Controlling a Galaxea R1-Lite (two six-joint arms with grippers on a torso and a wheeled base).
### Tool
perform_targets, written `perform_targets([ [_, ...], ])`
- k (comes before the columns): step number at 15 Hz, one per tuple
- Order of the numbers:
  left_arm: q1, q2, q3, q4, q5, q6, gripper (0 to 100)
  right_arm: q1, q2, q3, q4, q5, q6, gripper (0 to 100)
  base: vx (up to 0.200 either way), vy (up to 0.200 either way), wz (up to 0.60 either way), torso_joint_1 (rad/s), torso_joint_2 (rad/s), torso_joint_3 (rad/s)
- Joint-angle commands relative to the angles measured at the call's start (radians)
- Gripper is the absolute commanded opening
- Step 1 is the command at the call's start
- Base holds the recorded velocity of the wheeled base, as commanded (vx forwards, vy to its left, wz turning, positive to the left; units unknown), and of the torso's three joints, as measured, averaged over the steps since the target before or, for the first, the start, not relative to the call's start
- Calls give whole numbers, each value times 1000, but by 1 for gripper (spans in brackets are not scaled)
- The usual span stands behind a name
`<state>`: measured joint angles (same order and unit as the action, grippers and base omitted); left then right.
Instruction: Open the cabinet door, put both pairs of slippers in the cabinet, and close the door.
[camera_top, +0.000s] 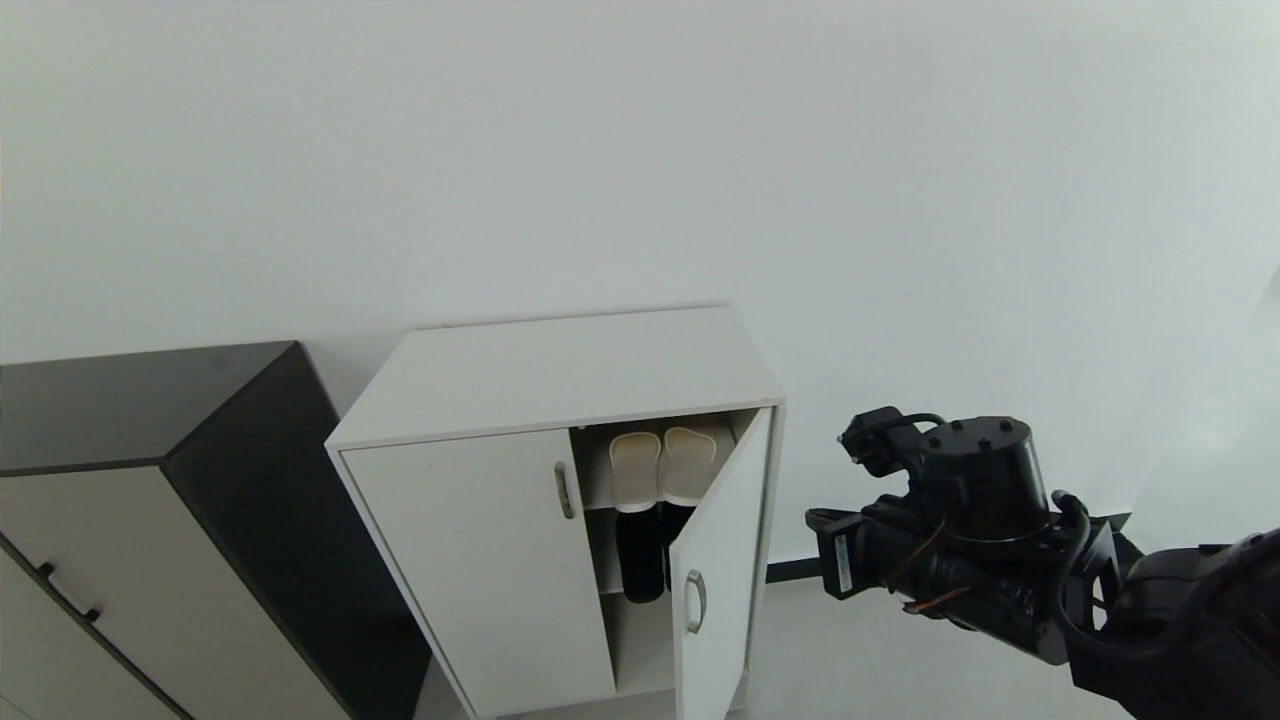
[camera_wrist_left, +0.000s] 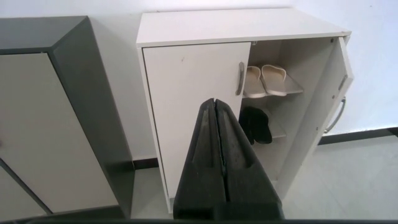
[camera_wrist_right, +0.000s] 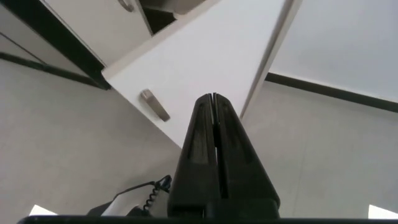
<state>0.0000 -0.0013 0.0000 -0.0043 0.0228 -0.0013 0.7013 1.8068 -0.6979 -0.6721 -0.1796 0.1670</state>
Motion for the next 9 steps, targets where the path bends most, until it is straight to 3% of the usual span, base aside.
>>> perform_targets([
  [1, 0, 1, 0, 0, 0, 0, 0, 7, -3, 8, -3, 2, 0, 0, 0, 0, 0, 0, 0, 0],
  [9, 0, 1, 0, 0, -1, 0, 0, 7, 6, 49, -99, 46, -14, 0, 0, 0, 0, 0, 0, 0],
])
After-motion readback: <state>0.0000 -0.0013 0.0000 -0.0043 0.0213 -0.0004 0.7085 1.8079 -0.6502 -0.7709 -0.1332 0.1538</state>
